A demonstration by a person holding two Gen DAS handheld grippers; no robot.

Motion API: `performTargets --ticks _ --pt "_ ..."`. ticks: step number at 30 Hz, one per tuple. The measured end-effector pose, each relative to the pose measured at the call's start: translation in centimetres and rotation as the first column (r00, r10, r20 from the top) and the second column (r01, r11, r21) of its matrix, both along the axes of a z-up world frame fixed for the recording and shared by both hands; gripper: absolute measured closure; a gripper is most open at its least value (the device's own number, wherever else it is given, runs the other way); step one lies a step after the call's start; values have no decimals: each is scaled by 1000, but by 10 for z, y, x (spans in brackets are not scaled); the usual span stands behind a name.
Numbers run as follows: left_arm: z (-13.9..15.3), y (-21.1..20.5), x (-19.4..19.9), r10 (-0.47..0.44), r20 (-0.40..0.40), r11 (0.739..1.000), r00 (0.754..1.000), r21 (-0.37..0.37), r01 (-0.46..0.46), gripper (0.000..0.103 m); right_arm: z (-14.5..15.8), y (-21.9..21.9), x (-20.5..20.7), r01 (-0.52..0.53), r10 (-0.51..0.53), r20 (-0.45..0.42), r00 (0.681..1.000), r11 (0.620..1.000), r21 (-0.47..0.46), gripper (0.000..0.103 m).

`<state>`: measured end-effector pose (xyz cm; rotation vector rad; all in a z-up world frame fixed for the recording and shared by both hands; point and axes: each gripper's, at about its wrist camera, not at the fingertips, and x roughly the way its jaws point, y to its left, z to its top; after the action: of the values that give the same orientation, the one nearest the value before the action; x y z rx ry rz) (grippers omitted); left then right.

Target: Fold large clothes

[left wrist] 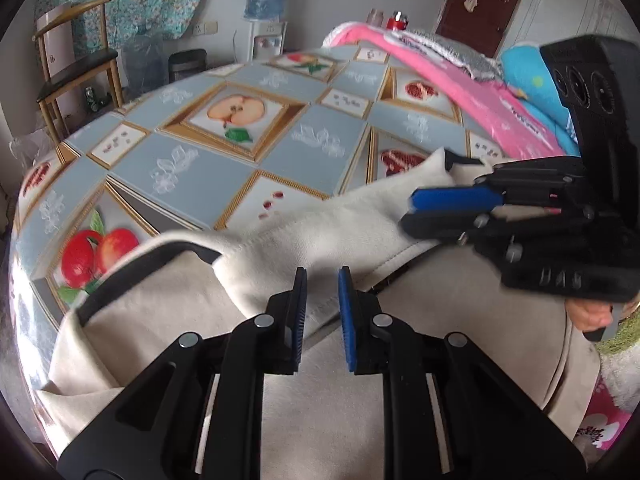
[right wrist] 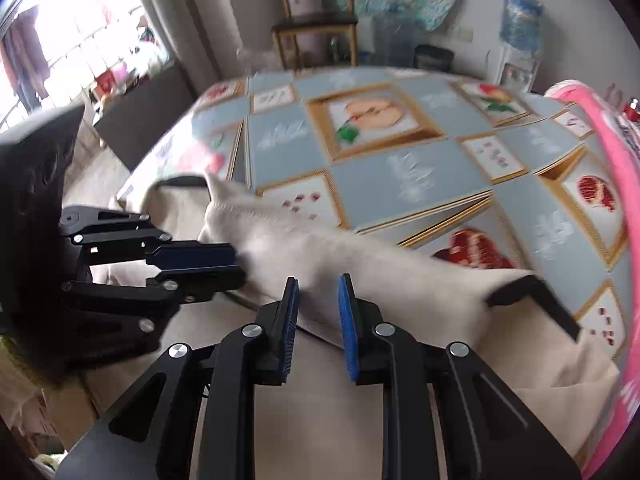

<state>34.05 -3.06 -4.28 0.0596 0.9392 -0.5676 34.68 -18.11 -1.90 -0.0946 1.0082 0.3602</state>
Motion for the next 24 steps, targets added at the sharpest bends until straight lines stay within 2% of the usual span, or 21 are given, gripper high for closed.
performTargets --ticks 2,4,5,10,13,14,16,17,21,22,24 --pt "1 4 7 35 3 999 999 23 -35 86 -6 -17 7 58 -58 -15 998 998 -8 82" --pt "-9 7 18 66 -59 997 996 32 -65 87 -25 -30 16 83 -84 -68 994 996 -8 82" --pt "-12 7 20 71 -80 997 994 26 -69 87 -27 -33 16 72 -71 -45 996 997 16 82" --pt "-11 10 15 67 -80 997 995 44 -63 87 -18 -46 15 83 -80 -76 994 996 40 82" --pt "-12 17 12 69 -86 997 994 46 -65 87 -26 -56 11 84 -78 -103 992 995 53 82" --pt "-12 19 12 70 -88 997 994 44 -66 87 -26 -54 7 72 -68 -84 994 996 43 82" --pt "-13 18 13 67 -89 997 994 51 -63 87 -21 -49 9 84 -82 -98 992 996 19 81" --pt "-12 17 13 63 -84 996 994 64 -58 87 -12 -46 7 94 -91 -87 992 995 33 80" --pt "-13 12 11 40 -60 994 997 99 -34 86 15 -13 -6 -28 31 -18 999 991 133 79" --pt "-13 12 11 39 -57 994 998 102 -33 86 13 0 -5 -65 70 -27 997 986 154 79" --pt "-13 12 11 42 -56 994 998 103 -36 86 -4 19 -2 -99 108 -60 992 986 136 79"
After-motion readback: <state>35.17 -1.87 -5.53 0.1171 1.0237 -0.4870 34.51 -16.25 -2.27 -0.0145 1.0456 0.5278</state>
